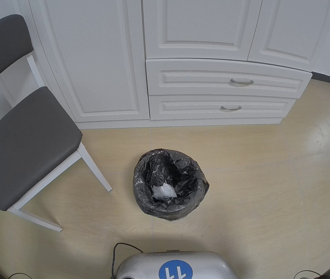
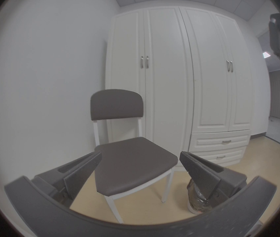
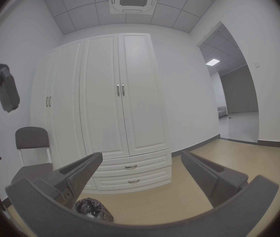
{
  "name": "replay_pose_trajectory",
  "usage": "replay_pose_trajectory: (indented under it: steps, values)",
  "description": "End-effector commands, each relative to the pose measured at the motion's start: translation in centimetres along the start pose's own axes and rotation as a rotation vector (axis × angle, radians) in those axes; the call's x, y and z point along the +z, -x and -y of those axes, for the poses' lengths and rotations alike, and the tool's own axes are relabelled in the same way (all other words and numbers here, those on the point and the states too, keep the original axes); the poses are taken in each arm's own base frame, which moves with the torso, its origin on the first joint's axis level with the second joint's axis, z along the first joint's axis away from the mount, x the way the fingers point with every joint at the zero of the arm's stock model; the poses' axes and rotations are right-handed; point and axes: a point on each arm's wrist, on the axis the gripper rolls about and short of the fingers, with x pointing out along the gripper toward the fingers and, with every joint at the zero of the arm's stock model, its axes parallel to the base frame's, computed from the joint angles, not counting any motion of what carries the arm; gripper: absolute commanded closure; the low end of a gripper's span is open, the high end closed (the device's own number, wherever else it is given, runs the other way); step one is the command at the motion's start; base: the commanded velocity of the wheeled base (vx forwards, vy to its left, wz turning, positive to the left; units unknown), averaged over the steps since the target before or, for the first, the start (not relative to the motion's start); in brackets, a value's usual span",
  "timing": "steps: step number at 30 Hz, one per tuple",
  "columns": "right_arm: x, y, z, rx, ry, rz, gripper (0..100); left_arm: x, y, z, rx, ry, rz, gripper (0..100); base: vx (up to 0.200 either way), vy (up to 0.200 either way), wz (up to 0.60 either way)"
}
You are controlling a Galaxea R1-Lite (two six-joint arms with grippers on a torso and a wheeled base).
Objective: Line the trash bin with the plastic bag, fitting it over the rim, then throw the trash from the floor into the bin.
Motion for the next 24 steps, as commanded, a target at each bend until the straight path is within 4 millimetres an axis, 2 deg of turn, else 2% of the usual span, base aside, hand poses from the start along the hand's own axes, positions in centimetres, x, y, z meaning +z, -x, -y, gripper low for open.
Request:
replay_pose_trajectory:
  steps: [1, 6, 10, 17, 24]
  values:
    - [-3.1, -0.3, 0.2, 0.041, 0.047, 0.017, 0, -0.9, 0.0, 0.1, -0.043, -0.001, -0.001, 0, 0.0, 0.0, 0.0]
    - [-4.9, -0.2, 0.4, 0.044, 0.15, 0.097, 0, 0.2, 0.1, 0.1, -0.039, -0.024, 0.14, 0, 0.0, 0.0, 0.0]
    - [-5.5, -0.1, 0.4, 0.044, 0.197, 0.118, 0, -0.7, 0.0, 0.1, -0.024, -0.176, 0.161, 0, 0.0, 0.0, 0.0]
    - [-5.5, -0.1, 0.4, 0.07, 0.202, 0.116, 0, -2.9, -0.1, 0.1, -0.046, -0.311, -0.05, 0, 0.0, 0.0, 0.0]
    - [-6.1, -0.2, 0.4, 0.072, 0.194, 0.065, 0, -4.6, 0.1, 0.0, -0.069, -0.341, -0.207, 0, 0.0, 0.0, 0.0]
